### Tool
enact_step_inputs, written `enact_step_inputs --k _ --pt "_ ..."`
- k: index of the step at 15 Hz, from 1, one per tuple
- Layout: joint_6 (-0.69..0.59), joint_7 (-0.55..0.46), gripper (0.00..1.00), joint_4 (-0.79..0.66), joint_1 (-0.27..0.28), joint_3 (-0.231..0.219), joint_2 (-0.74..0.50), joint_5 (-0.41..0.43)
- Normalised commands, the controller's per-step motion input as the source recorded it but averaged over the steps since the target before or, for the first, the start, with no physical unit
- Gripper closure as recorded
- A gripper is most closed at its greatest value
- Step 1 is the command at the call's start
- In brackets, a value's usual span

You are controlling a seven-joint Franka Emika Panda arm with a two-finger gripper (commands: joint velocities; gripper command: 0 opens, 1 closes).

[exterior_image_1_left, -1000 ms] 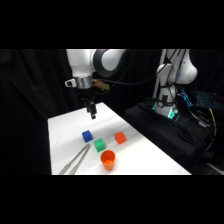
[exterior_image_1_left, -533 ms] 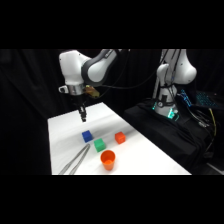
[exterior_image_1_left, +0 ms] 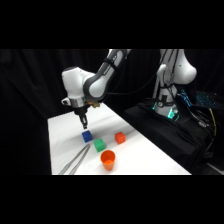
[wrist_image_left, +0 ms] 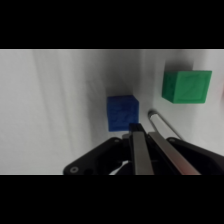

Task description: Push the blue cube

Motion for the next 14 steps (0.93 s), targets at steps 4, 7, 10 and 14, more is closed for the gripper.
enact_step_inputs --k 4,7,10,14 --pt "0.33 -0.14 0.93 0.01 -0.095 0.085 0.15 0.029" --pt "0.26 -0.14 0.94 0.01 -0.106 0.105 0.16 0.023" --pt "0.14 -0.13 0.93 0.00 -0.094 0.100 0.04 0.002" --pt "-0.19 -0.08 0.95 -0.09 -0.061 0.077 -0.28 -0.014"
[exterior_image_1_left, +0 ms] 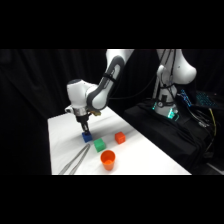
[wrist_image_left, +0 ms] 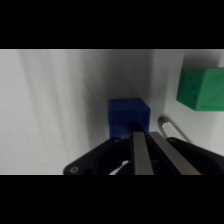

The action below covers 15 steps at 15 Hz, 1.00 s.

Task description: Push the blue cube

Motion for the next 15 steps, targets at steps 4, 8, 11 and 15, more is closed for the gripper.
enact_step_inputs --k 4,8,11,15 --pt "-0.54 -0.09 0.58 -0.08 -0.033 0.078 -0.49 0.011" --pt "-0.55 -0.06 0.26 0.00 0.042 0.020 -0.40 -0.017" --pt "-0.42 -0.04 0.01 0.04 0.067 -0.006 -0.27 -0.049" --pt "-0.26 0.00 0.00 0.01 0.078 -0.013 -0.22 -0.081"
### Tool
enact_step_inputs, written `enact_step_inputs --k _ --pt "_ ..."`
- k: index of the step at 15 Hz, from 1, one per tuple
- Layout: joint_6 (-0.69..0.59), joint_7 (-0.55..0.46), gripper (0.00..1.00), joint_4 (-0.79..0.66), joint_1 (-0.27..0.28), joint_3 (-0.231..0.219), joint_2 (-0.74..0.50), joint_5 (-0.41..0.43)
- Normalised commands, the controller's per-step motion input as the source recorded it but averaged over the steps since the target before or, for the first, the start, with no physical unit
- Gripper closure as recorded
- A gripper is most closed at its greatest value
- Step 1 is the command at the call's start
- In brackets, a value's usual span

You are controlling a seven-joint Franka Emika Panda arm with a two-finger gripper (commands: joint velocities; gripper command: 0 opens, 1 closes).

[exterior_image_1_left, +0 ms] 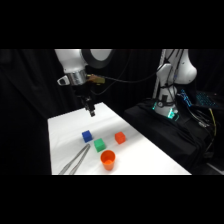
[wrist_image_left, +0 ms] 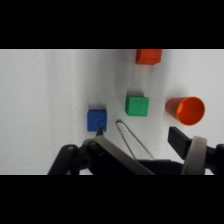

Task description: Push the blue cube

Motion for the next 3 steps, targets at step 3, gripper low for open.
enact_step_inputs --k 3 --pt "-0.12 0.04 0.00 -0.09 0.099 -0.005 -0.24 -0.130"
